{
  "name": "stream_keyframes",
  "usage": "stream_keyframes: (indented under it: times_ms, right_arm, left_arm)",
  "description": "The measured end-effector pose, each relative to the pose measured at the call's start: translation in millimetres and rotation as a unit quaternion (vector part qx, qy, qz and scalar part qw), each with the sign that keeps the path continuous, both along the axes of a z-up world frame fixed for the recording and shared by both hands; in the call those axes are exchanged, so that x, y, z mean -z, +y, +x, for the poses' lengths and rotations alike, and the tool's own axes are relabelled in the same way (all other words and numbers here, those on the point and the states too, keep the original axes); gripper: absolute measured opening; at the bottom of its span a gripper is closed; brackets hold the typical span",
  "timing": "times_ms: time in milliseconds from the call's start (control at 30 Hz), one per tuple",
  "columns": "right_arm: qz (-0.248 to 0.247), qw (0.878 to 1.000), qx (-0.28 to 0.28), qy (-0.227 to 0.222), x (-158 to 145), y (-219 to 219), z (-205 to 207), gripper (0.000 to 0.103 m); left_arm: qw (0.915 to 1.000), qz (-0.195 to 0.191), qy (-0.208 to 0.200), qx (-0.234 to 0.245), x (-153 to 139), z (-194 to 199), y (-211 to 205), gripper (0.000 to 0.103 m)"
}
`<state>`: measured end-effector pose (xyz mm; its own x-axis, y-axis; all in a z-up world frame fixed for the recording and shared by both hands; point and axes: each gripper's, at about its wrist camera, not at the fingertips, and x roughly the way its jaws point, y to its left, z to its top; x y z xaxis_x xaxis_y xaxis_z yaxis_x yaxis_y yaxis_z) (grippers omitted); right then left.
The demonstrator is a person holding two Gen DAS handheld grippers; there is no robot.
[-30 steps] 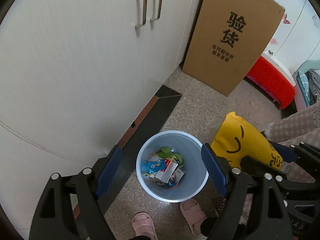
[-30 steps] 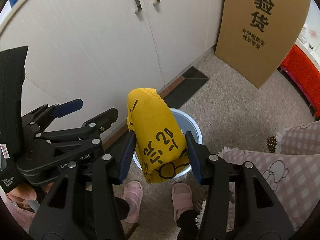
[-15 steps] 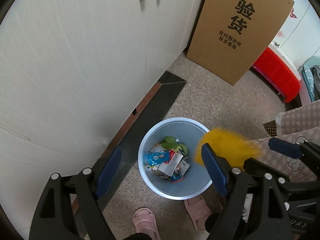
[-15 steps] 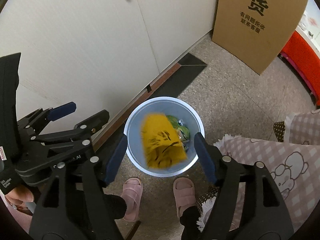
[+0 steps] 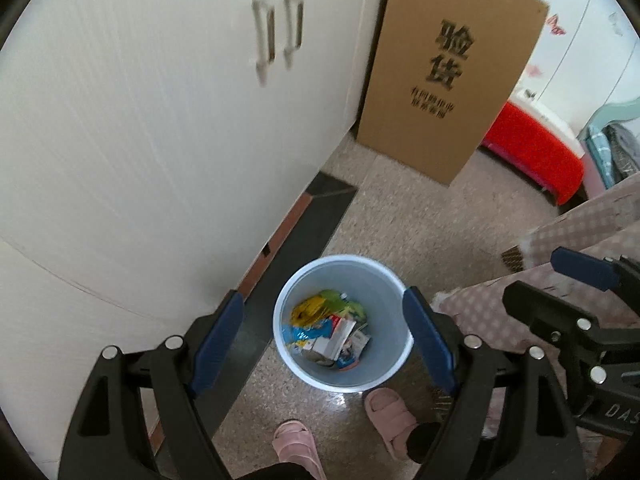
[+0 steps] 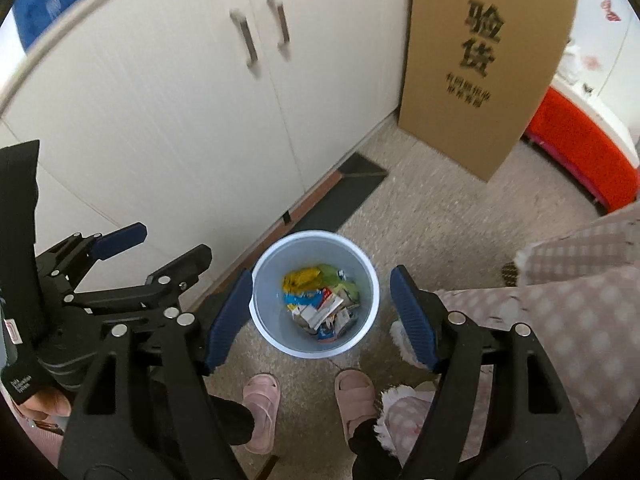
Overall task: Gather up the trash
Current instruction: 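Lower the yellow bag into the wastebasket and open the right tool, then move both tools back over the table toward the orange cap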
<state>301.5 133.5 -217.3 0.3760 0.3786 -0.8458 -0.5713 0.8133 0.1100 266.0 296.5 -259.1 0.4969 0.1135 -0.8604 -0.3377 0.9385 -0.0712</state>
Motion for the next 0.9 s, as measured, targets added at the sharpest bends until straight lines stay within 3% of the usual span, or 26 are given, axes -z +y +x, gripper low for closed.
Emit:
stream_keyframes:
  times_ms: [300, 500, 667, 900]
  right_arm:
    - [0.065, 0.995, 0.026, -0.065, -103, -75, -47, 0.071]
    - [0.082, 0.991, 0.051, -0.093, -150, -139, -62, 0.071]
    - [0.070, 0.987, 0.096, -0.112, -170, -190, -58, 0.071]
    - [0.060, 0.981, 0.145, -0.111, -169, -237, -49, 0.071]
  left_arm:
    - [0.9968, 0.021, -0.076, 0.014, -101, -42, -54, 0.082]
    - [0.9916, 0.021, -0.120, 0.043, -153, -59, -108, 0.086]
    - [0.9888, 0.022, -0.130, 0.071, -166, -57, -143, 0.086]
    - [0.9874, 0.017, -0.122, 0.099, -162, -48, -176, 0.086]
